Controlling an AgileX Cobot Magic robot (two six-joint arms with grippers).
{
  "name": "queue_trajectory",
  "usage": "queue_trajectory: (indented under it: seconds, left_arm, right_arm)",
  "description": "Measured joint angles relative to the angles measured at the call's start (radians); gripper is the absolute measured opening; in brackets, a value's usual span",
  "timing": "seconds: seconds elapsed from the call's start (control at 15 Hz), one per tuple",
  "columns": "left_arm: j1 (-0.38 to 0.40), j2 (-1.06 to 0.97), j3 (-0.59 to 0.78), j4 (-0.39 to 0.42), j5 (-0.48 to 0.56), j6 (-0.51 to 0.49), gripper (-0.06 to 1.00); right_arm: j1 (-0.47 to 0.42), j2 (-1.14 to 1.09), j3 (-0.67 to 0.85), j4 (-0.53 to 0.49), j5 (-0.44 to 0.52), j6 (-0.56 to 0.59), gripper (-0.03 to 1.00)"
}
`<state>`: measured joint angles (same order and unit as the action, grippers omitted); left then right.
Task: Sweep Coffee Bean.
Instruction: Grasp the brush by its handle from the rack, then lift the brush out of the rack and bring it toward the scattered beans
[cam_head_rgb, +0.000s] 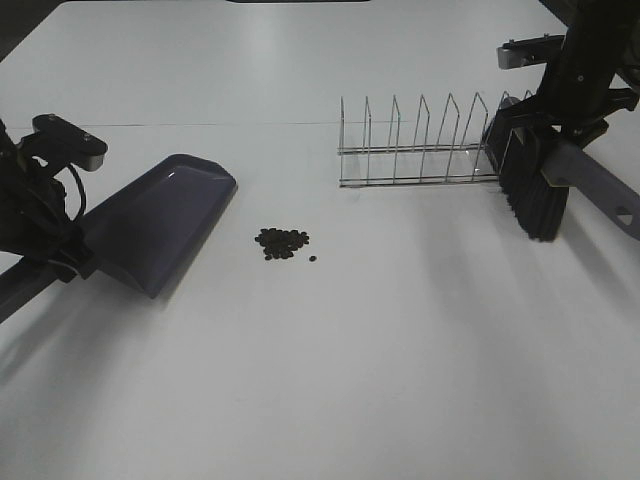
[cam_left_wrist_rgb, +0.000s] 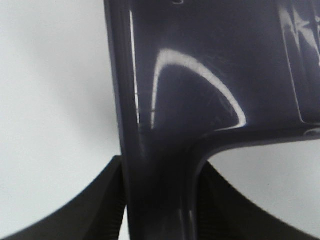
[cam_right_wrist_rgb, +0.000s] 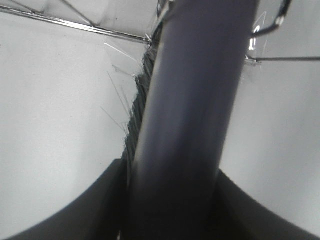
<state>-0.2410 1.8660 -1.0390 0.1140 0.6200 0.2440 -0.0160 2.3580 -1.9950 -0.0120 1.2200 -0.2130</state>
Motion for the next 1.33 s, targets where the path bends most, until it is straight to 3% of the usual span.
queue_trajectory:
  seconds: [0.33,0.6,0.87,1.07,1.13,1.33]
  left_arm:
    - [0.000,0.000,0.000,0.000,0.047,-0.031,0.36]
    - [0.000,0.000,0.000,0.000,0.075,-0.046,0.36]
    - [0.000,0.000,0.000,0.060,0.102,-0.096,0.36]
    - [0.000,0.000,0.000,0.124,0.115,-0.150,0.36]
    - [-0.004,0.013,-0.001,0.131,0.119,-0.161,0.36]
    - [-0.062,0.085,-0.049,0.135,0.157,-0.196,0.36]
  right_arm:
    - [-0.004,-0.068,-0.001,0.006,0.014,0.065,0.33]
    - [-0.003,-0.264,-0.001,0.023,0.012,0.075,0.31]
    - [-0.003,-0.412,0.078,0.027,0.010,0.094,0.31]
    - [-0.003,-0.545,0.305,0.031,0.010,0.118,0.31]
    - [-0.003,-0.589,0.449,0.046,0.011,0.120,0.31]
    - [0.006,-0.608,0.654,0.057,-0.029,0.146,0.31]
